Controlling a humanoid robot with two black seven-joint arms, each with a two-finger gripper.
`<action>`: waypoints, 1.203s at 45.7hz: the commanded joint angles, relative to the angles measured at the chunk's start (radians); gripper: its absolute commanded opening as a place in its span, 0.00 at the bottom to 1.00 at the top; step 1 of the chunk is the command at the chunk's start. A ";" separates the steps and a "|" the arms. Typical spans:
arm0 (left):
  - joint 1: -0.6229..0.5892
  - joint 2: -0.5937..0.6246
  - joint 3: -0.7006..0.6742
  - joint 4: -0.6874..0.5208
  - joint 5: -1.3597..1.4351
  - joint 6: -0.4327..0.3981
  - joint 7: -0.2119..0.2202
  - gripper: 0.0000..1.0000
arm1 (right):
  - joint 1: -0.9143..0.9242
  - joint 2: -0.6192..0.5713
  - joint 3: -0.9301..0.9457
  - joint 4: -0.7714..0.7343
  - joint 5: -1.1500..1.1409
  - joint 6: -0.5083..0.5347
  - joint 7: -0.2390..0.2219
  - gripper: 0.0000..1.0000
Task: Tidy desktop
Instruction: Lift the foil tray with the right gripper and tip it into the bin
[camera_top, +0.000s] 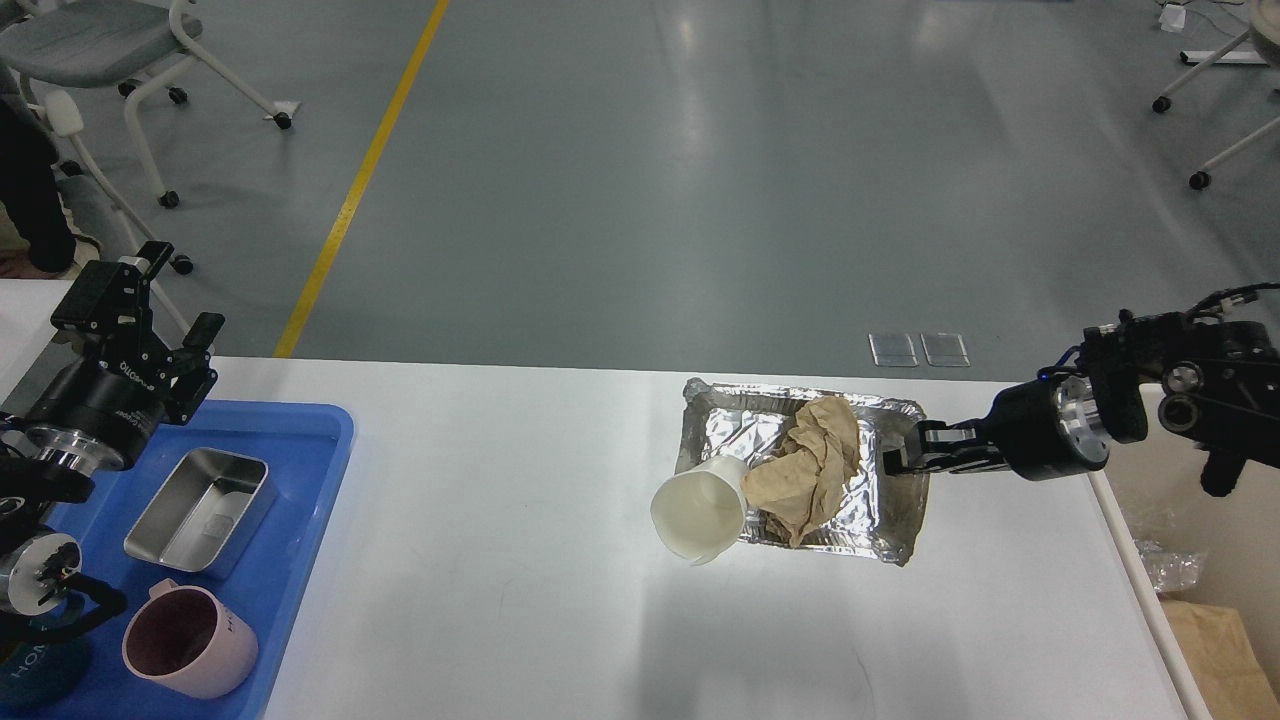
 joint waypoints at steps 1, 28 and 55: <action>0.002 -0.005 -0.004 -0.001 -0.002 -0.001 -0.002 0.96 | -0.004 -0.078 0.002 0.000 0.066 -0.005 0.000 0.00; 0.002 -0.031 -0.004 -0.001 -0.022 -0.004 0.000 0.96 | -0.183 -0.387 -0.004 -0.026 0.331 -0.072 -0.001 0.00; 0.016 -0.031 -0.004 -0.007 -0.022 -0.011 -0.008 0.96 | -0.480 -0.402 -0.007 -0.259 0.739 -0.168 0.002 0.00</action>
